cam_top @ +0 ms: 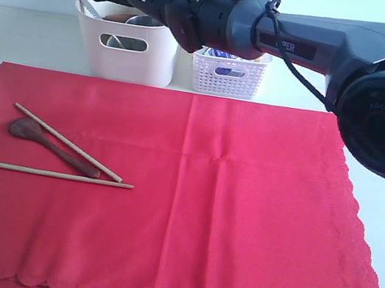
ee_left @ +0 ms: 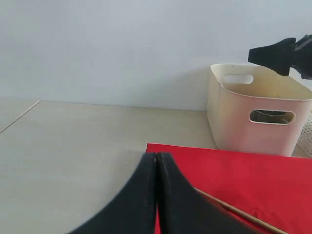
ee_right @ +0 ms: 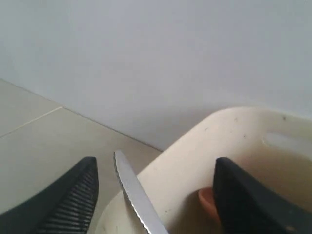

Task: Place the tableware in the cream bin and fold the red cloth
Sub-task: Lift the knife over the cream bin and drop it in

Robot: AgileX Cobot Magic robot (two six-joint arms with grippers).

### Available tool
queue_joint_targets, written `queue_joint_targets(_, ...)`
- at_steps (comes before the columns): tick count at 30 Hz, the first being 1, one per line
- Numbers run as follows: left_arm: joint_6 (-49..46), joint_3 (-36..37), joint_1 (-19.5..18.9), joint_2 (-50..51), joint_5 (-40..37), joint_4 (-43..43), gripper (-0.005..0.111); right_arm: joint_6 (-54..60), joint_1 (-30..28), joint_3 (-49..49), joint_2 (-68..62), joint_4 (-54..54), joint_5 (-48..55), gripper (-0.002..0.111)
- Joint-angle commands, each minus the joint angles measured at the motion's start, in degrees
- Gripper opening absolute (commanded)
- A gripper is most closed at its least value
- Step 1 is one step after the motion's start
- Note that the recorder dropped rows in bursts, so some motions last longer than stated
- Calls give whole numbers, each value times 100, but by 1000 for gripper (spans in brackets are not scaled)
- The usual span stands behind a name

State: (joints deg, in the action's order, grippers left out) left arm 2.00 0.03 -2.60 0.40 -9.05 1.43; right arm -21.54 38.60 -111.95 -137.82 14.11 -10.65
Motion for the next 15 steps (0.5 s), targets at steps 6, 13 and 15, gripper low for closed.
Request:
queue_joint_targets(6, -16, -3, -13, -40, 33, 14, 1, -699, 5, -46, 425, -21, 1299, 59)
queue_joint_targets(13, -16, -3, -13, -40, 33, 14, 1, -286, 5, -46, 740, -21, 2213, 27)
queue_joint_targets(15, -16, -3, -13, -40, 33, 14, 1, -174, 5, -46, 817, -21, 2443, 16)
